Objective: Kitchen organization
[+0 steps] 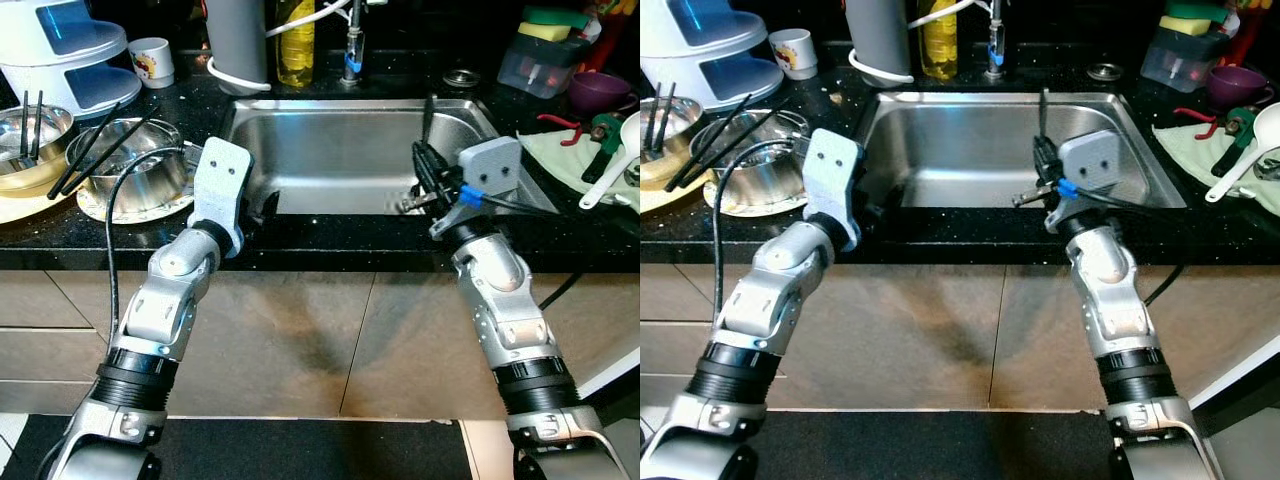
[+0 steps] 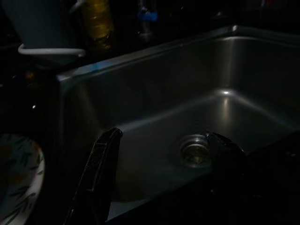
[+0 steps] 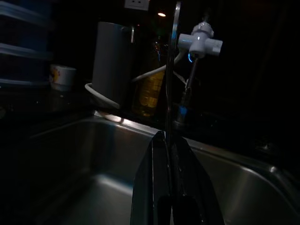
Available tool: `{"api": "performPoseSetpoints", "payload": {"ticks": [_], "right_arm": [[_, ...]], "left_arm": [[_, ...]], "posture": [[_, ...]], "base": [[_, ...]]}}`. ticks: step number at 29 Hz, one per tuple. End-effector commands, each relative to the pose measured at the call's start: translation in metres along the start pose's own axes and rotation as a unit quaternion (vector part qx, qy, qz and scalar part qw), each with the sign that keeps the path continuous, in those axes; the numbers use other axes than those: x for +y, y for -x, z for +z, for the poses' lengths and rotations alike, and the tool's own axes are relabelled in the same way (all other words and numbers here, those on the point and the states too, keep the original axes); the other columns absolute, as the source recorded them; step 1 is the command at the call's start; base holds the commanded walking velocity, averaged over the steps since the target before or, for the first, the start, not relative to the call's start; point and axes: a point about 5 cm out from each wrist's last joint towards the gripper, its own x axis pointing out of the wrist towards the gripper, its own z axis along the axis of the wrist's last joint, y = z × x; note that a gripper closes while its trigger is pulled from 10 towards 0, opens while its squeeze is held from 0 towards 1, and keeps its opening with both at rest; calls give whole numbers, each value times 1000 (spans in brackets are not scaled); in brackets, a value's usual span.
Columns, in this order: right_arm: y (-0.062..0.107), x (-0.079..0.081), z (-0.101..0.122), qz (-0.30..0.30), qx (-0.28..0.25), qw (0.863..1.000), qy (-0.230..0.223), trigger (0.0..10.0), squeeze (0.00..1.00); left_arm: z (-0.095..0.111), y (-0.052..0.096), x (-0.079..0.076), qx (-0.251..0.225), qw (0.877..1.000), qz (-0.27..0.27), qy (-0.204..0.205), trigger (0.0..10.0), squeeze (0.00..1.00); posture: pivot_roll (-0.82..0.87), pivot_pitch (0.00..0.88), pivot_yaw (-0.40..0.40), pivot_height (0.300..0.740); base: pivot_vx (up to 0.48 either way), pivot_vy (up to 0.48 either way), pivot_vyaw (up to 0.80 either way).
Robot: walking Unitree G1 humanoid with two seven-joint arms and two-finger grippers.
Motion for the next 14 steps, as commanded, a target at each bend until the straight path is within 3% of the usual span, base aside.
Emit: {"api": "performPoseSetpoints", "payload": {"ticks": [1, 7, 14], "right_arm": [[-2, 5, 1, 22, -7, 1000, 21, 10000, 0], [-3, 6, -2, 28, -6, 999, 31, 10000, 0], [-3, 4, -5, 27, -5, 999, 38, 10000, 0]], "left_arm": [[5, 0, -6, -17, 1000, -13, 10, 10000, 0], [3, 0, -6, -18, 1000, -15, 15, 10000, 0], [3, 1, -5, -22, 999, -18, 20, 10000, 0]], "posture": [[-60, 192, 10, 740], [-64, 191, 10, 740], [-63, 190, 10, 740]], "base": [[0, 0, 0], [0, 0, 0], [276, 0, 0]]}}
